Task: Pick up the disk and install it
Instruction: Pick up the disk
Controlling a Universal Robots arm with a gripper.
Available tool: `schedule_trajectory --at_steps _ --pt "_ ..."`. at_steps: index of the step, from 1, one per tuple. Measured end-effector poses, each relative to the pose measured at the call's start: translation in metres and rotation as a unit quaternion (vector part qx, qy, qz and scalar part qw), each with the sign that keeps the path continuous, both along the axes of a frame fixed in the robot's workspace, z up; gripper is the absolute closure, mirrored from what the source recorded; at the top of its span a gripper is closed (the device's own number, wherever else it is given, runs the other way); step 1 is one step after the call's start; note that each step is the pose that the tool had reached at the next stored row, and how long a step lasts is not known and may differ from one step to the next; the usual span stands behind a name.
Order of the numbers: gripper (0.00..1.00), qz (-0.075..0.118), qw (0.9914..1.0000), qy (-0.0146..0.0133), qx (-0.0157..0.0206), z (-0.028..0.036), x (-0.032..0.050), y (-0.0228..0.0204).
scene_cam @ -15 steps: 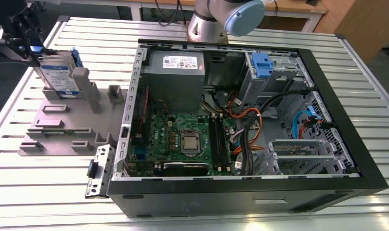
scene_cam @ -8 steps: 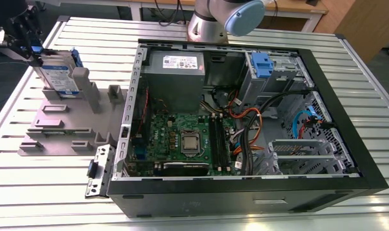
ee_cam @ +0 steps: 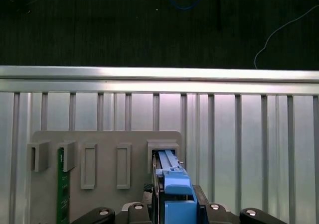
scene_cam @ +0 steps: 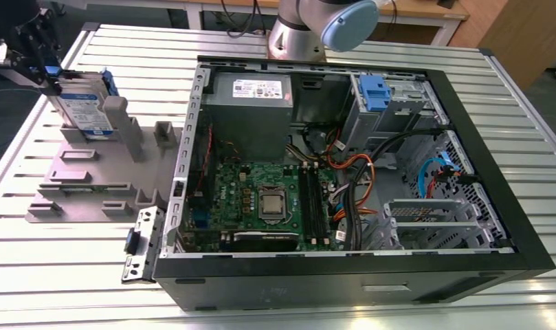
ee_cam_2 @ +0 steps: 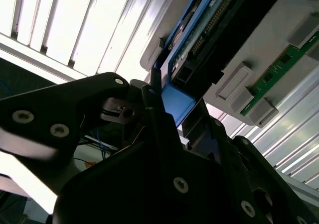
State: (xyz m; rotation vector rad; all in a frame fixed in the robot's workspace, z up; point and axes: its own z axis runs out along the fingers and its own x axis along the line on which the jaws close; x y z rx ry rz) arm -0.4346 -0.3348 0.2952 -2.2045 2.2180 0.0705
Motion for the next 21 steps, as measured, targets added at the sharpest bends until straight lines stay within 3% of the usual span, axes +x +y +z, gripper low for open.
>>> schedule_trajectory --at_steps 13,21 --pt "0.58 0.000 1.00000 0.0002 -0.0002 -0.0056 0.0000 0.0000" --pt "0.58 0.000 1.00000 0.0001 -0.0002 -0.0042 0.0000 0.0000"
